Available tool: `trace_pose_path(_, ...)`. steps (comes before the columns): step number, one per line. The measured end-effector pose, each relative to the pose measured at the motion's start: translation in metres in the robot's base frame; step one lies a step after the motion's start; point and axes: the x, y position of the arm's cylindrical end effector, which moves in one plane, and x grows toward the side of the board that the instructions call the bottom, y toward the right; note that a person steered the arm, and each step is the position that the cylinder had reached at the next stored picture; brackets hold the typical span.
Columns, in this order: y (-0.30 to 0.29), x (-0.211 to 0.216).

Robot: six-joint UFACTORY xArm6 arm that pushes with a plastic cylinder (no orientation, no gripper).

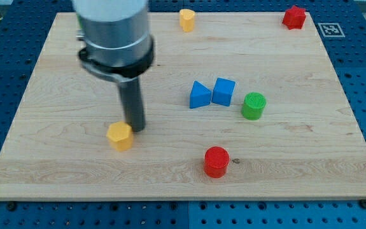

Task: Push yellow hexagon a bit down and left

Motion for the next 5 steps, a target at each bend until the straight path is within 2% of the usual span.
trace_pose_path(1, -0.045, 0.004)
trace_pose_path(2, -0.060, 0.013)
trace_pose_path(3, -0.060, -0.029)
trace_pose_path(4, -0.047, -0.027)
trace_pose_path(5, -0.030, 0.013)
